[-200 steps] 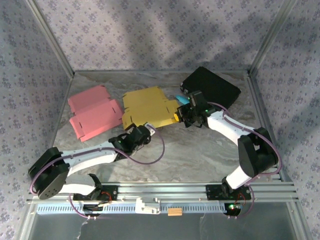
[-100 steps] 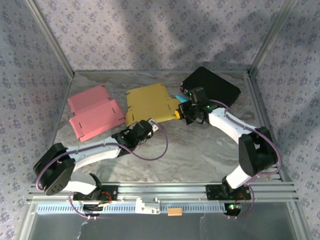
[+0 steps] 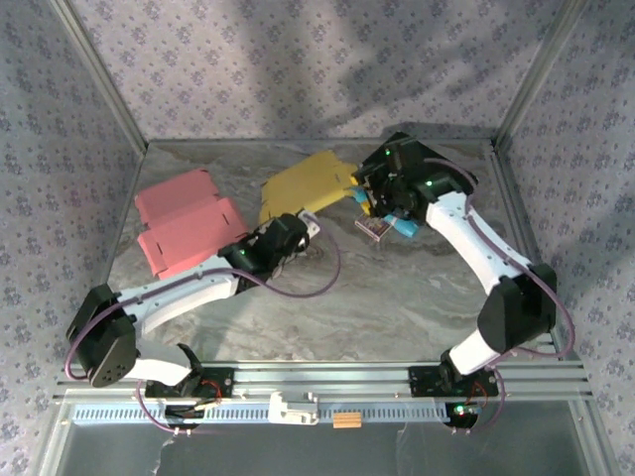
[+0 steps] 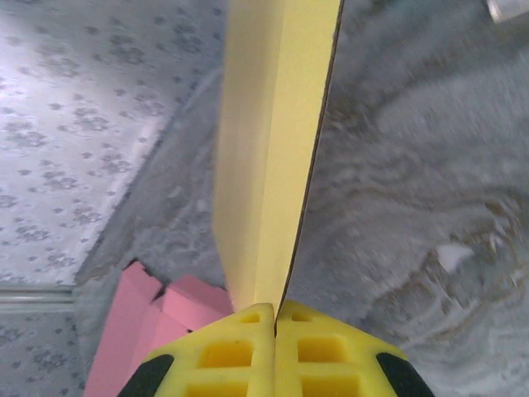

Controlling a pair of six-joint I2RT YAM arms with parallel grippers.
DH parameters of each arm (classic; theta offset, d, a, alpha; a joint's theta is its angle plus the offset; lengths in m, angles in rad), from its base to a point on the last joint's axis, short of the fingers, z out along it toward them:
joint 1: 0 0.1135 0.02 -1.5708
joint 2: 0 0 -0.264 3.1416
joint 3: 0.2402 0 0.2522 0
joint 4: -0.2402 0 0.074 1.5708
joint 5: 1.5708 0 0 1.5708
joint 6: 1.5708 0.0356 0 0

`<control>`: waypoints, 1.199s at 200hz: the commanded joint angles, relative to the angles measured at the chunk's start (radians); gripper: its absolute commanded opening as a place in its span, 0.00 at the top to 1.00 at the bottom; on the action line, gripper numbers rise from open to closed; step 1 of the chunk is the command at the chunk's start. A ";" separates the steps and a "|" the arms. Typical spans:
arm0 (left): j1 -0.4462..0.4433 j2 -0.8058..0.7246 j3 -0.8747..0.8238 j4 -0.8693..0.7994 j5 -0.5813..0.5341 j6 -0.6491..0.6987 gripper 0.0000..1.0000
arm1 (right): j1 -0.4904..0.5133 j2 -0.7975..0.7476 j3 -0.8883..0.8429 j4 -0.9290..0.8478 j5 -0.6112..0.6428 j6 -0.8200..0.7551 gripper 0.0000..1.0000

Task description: Fold the paper box

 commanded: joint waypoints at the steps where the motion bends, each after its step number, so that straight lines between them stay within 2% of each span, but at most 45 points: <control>1: 0.019 -0.001 0.157 -0.155 -0.059 -0.091 1.00 | -0.005 -0.105 0.089 -0.120 0.158 -0.116 0.36; 32: 0.017 0.013 0.334 -0.318 -0.030 -0.181 1.00 | -0.014 -0.149 0.140 -0.166 0.214 -0.167 0.34; 61: 0.018 0.007 0.468 -0.480 0.058 -0.261 1.00 | -0.021 -0.207 0.144 -0.154 0.296 -0.198 0.31; 75: 0.019 -0.017 0.508 -0.530 0.167 -0.297 1.00 | -0.030 -0.227 0.155 -0.153 0.321 -0.218 0.30; 102: 0.034 -0.086 0.528 -0.586 0.473 -0.359 1.00 | -0.044 -0.247 0.199 -0.207 0.359 -0.250 0.29; 116: 0.036 -0.102 0.538 -0.637 0.558 -0.380 1.00 | -0.046 -0.248 0.225 -0.248 0.369 -0.271 0.29; 147: 0.069 -0.099 0.522 -0.721 0.588 -0.376 1.00 | -0.032 -0.238 0.257 -0.326 0.370 -0.250 0.22; 159: 0.088 -0.085 0.520 -0.727 0.573 -0.370 1.00 | -0.007 -0.230 0.257 -0.326 0.366 -0.234 0.27; 206: 0.121 0.034 0.514 -0.702 0.488 -0.273 1.00 | 0.154 -0.177 0.260 -0.308 0.399 -0.105 0.34; 240: 0.121 0.107 0.521 -0.675 0.445 -0.243 1.00 | 0.205 -0.099 0.203 -0.229 0.307 0.027 0.36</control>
